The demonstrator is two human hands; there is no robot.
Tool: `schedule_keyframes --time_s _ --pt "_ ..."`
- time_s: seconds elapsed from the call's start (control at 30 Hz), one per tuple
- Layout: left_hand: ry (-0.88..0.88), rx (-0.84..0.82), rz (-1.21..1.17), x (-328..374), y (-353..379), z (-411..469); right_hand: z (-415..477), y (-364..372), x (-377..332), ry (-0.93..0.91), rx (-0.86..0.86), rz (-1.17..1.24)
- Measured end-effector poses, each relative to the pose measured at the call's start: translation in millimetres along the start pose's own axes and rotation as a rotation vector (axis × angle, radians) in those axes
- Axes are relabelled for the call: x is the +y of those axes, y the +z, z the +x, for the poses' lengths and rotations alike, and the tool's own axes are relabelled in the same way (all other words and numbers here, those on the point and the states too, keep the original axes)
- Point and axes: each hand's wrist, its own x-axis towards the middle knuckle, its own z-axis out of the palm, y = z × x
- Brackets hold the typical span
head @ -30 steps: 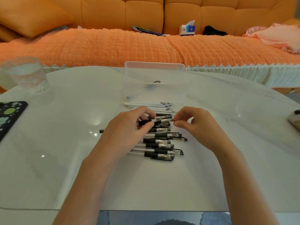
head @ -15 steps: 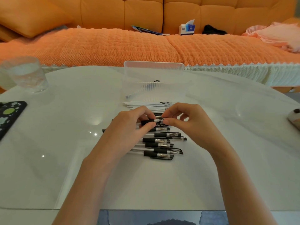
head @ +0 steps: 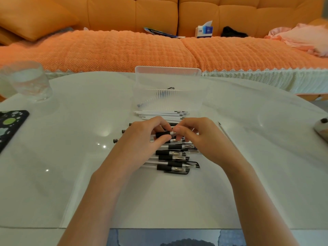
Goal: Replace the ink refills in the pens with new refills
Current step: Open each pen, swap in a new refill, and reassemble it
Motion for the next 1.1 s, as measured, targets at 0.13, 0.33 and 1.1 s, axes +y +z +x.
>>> schedule_keyframes --time_s 0.13,0.33,1.1 --pt "-0.011 0.026 -0.04 -1.0 -1.1 0.5 0.6 -2.8 1.6 -0.01 0.036 0.101" --pt "-0.008 0.031 -0.049 -2.7 -0.1 1.6 0.8 -1.9 3.8 -0.025 0.006 0.14" --pt "-0.002 0.032 -0.075 -1.6 -0.8 0.1 -0.5 -4.5 2.9 -0.008 0.01 0.126"
